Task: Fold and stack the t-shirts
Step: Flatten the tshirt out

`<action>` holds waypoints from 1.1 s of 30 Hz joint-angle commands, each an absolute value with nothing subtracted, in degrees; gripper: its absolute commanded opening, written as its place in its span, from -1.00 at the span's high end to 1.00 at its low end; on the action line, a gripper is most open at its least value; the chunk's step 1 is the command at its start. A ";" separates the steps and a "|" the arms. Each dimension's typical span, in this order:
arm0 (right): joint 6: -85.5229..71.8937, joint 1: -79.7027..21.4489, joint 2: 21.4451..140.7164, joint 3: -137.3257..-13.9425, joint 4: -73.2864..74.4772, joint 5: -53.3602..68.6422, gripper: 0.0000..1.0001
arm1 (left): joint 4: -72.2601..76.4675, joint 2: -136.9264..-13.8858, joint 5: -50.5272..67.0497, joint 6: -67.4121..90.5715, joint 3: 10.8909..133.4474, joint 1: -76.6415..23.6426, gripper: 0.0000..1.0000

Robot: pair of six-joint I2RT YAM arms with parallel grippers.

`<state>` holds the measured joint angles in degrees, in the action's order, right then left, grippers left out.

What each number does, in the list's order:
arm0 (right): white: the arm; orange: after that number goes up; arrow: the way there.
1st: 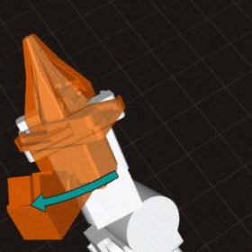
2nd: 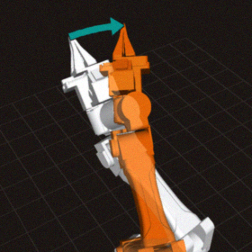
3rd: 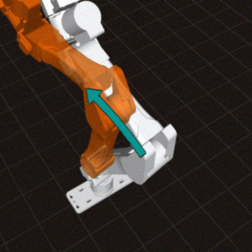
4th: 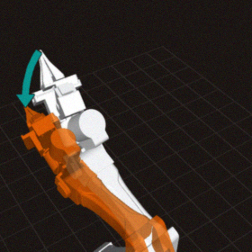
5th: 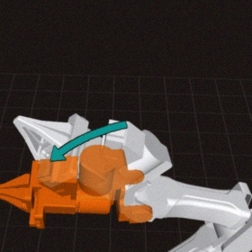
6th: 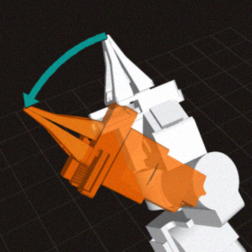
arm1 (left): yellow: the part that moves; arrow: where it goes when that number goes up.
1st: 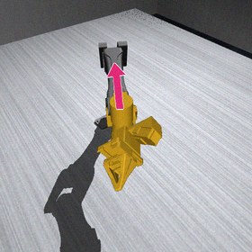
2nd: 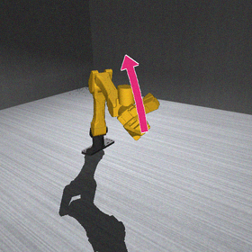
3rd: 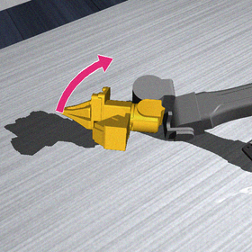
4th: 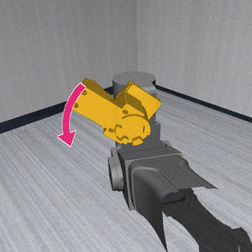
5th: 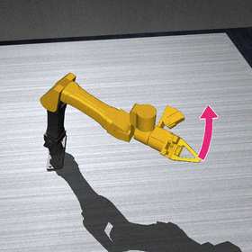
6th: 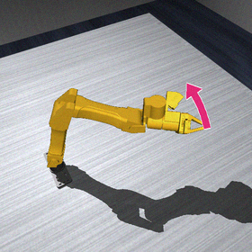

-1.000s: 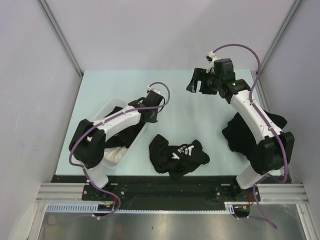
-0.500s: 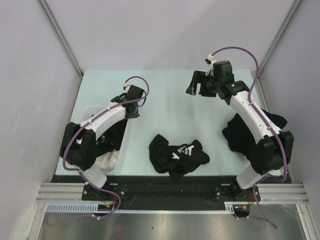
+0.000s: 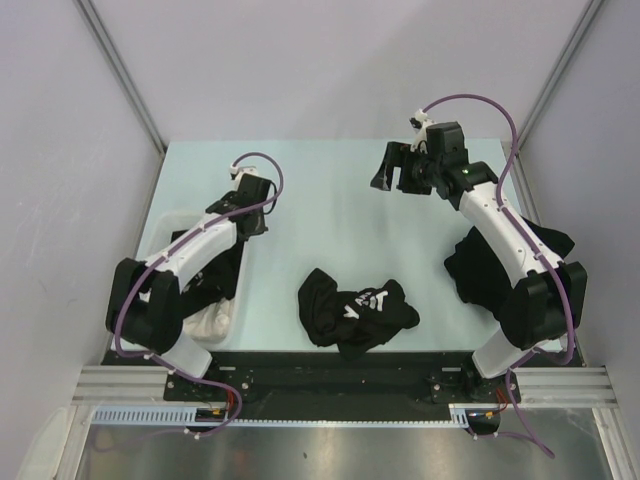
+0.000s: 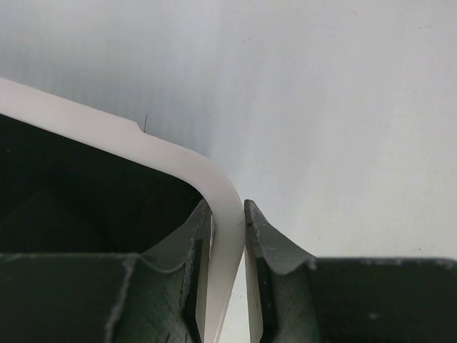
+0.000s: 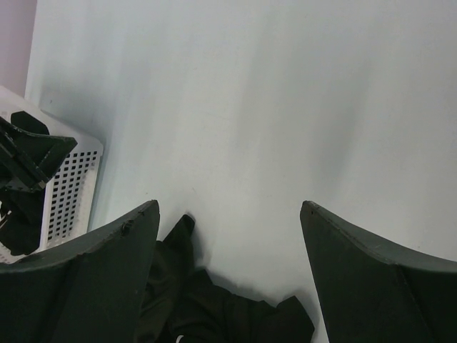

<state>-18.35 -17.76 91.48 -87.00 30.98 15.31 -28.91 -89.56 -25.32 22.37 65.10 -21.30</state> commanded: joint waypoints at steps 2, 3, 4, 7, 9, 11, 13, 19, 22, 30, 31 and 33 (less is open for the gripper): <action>-19.07 -17.58 88.95 -86.66 28.57 16.35 -0.70 | -36.30 -88.50 -25.84 22.24 62.84 -20.65 1.00; -19.07 -17.67 89.03 -86.66 28.65 16.35 -0.70 | -36.39 -89.29 -25.58 22.50 62.84 -20.65 1.00; -19.07 -17.58 89.03 -86.57 28.65 16.35 -0.70 | -36.65 -89.73 -25.40 22.67 62.84 -20.65 1.00; -19.07 -17.58 88.95 -86.48 28.65 16.52 -0.71 | -37.09 -91.14 -25.40 22.50 63.02 -20.65 1.00; -19.07 -17.58 88.86 -86.48 28.65 16.52 -0.71 | -37.44 -91.84 -25.40 22.24 63.02 -20.65 1.00; -18.98 -17.58 88.86 -86.48 28.74 16.35 -0.71 | -37.97 -92.28 -25.58 22.24 62.93 -20.65 1.00; -18.98 -17.58 88.94 -86.40 28.65 16.35 -0.71 | -38.23 -92.55 -26.01 22.24 62.58 -20.65 1.00; -19.16 -17.58 89.21 -86.31 28.48 16.52 -0.71 | -38.76 -93.34 -27.16 22.33 61.44 -20.65 1.00; -19.16 -17.67 89.21 -86.22 28.48 16.61 -0.71 | -38.85 -94.04 -26.98 22.41 60.73 -20.65 1.00; -19.42 -17.67 89.38 -85.87 28.21 16.87 -0.71 | -39.29 -93.52 -28.39 22.50 58.54 -20.13 1.00; -19.51 -17.58 89.38 -85.87 28.13 16.87 -0.71 | -39.37 -93.25 -28.48 22.41 58.45 -19.95 1.00; -19.60 -17.58 89.47 -85.78 27.86 17.05 -0.71 | -39.72 -93.16 -29.00 22.32 58.19 -19.34 1.00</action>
<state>-19.11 -17.78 91.46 -86.08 30.11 15.99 -25.61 -92.60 -26.89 21.96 62.65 -21.21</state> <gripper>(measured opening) 0.853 0.254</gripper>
